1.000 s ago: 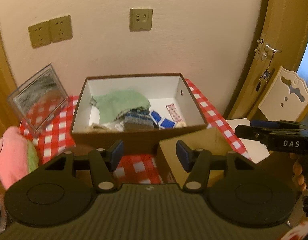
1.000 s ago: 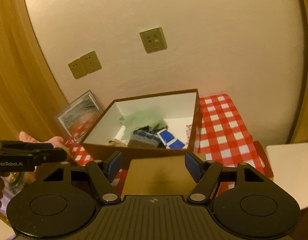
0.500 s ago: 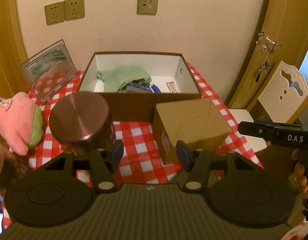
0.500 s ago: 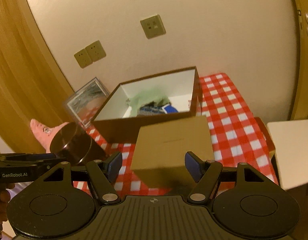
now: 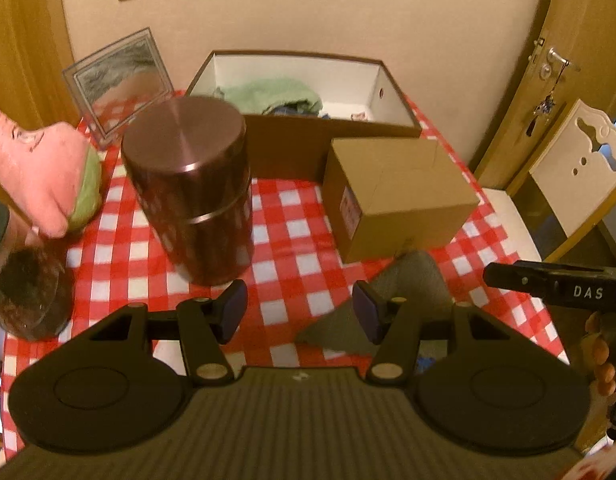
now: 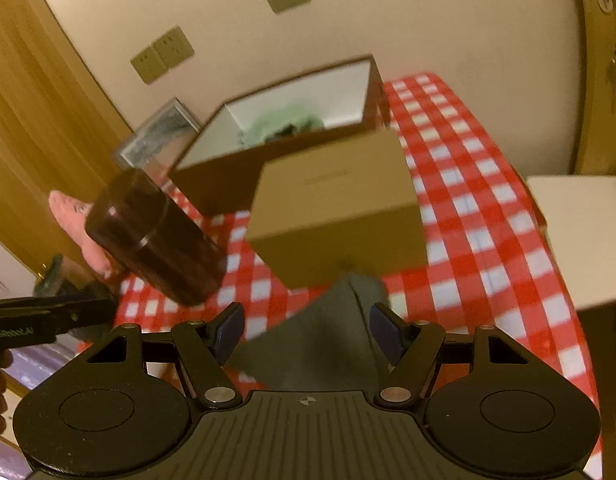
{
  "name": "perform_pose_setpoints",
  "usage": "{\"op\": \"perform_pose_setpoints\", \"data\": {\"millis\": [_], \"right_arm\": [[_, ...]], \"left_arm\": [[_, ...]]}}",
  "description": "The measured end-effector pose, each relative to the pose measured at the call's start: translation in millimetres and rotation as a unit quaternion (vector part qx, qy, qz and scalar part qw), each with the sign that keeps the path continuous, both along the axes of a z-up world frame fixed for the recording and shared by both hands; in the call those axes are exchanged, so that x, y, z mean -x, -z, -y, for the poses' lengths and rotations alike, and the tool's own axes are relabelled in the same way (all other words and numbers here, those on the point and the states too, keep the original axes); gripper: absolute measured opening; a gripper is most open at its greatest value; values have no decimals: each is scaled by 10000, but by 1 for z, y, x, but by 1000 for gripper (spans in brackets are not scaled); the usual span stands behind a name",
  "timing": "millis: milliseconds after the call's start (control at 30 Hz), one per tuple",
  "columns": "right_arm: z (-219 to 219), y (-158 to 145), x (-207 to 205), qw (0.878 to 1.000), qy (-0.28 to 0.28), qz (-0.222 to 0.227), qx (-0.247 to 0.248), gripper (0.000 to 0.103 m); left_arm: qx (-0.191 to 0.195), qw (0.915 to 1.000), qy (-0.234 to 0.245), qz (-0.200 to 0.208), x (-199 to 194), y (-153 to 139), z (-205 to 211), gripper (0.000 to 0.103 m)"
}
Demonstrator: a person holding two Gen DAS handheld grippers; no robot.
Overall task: Organize soft objects
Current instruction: 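Move both tools back over the grey felt cloth and white tissue, then grasp the grey felt cloth with the right tool while the left tool grasps the white tissue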
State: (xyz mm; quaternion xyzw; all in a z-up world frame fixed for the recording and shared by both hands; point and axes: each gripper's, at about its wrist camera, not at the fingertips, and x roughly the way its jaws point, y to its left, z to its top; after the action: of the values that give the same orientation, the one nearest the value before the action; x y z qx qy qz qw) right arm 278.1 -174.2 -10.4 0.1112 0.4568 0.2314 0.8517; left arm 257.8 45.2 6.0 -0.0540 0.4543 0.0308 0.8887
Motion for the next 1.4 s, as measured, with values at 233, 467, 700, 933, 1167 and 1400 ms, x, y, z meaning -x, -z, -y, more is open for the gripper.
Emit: {"op": "perform_pose_setpoints", "data": {"millis": [233,467,700,933,1167,1400], "right_arm": [[3,21,9,9995,-9,-274,168,69],[-2,50,12,9977,9,-507,451,69],[-3,73,10,9959,99,-687,582,69],[-6,79,4,9959,170,-736,495,69],[-12,92,-5,9954,258,-780,493,69],[-25,102,-15,9959,252,-668,559,69]], "left_arm": [[60,9997,-28,-235,13,17,1,55],[56,9986,-114,-508,23,35,2,55],[22,9983,-214,-533,29,36,-4,55],[30,9975,-350,-616,34,41,-10,55],[33,9966,-470,-673,37,48,-20,55],[-35,9950,-681,-733,45,59,-40,55]]}}
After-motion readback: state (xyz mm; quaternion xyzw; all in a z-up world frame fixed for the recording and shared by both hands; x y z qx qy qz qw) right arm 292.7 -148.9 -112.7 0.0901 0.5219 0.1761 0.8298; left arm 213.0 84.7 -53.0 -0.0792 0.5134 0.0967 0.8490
